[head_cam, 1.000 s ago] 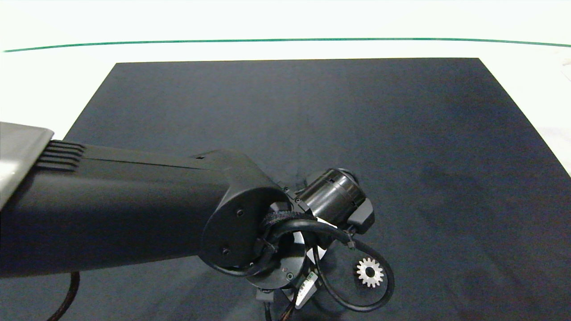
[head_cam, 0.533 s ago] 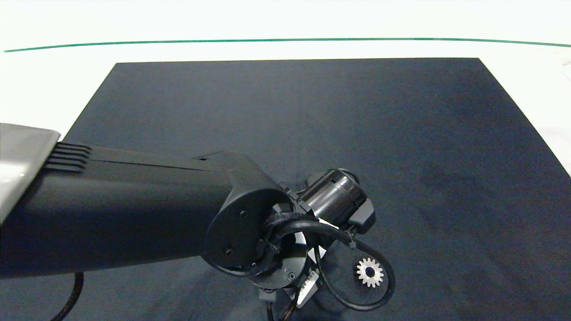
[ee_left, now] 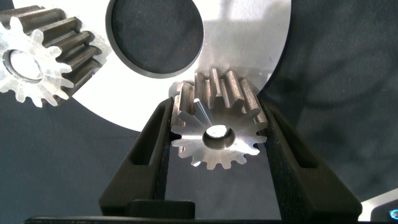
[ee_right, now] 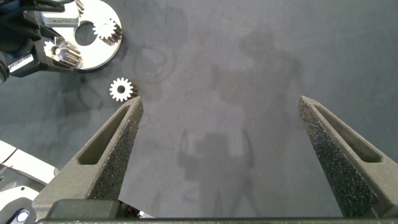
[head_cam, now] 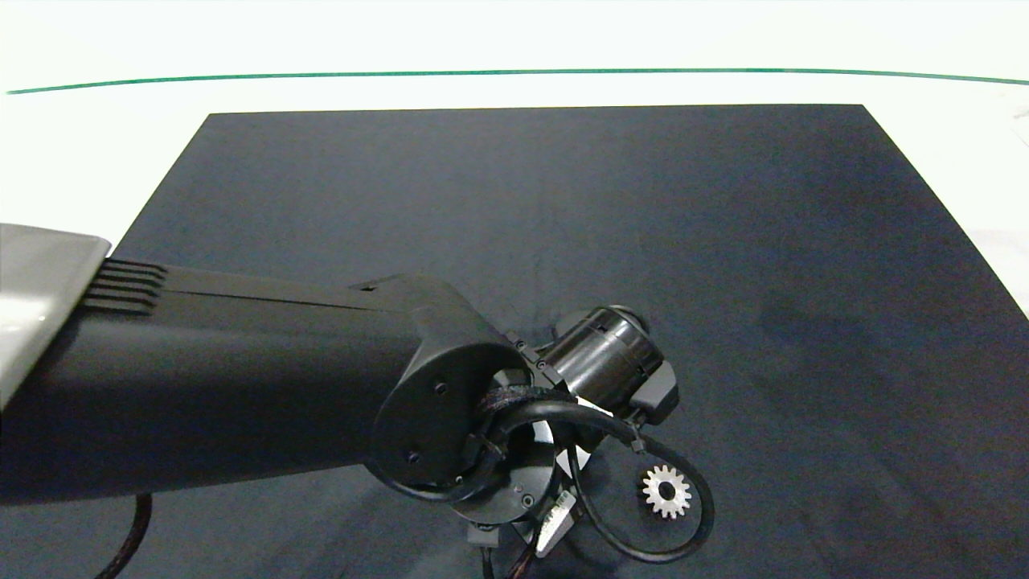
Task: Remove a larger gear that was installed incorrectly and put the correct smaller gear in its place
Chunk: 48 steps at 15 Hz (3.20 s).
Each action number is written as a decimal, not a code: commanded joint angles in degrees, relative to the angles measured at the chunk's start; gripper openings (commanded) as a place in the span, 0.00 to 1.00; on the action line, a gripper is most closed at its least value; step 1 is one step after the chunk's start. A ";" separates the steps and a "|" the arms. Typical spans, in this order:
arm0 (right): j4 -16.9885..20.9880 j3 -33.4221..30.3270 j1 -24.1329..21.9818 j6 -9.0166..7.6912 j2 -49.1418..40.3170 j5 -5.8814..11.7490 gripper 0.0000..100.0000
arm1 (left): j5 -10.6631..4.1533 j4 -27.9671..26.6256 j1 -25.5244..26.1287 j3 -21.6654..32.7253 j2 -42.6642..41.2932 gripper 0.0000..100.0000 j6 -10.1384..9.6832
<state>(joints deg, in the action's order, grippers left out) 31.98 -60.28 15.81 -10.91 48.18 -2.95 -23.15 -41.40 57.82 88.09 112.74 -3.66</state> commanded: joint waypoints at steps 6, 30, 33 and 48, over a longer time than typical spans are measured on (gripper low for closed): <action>-1.39 1.22 -0.08 -0.69 0.07 -0.04 1.00 | -0.05 1.50 -0.08 0.15 0.64 0.34 -0.39; -2.09 1.92 -0.08 -1.31 0.07 -0.04 1.00 | -0.05 1.06 -1.04 -3.36 -8.85 0.34 -2.23; -2.18 1.92 -0.08 -1.31 0.07 -0.04 1.00 | -0.05 1.23 -2.80 -5.65 -11.22 0.34 -2.50; -3.41 3.33 -0.08 -2.19 0.25 0.05 1.00 | -0.05 19.95 -13.96 -32.19 -22.30 0.34 -2.67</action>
<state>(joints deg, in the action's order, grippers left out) 28.42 -57.36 15.70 -13.03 48.34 -2.94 -23.04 -21.38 44.37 56.94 91.17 -6.23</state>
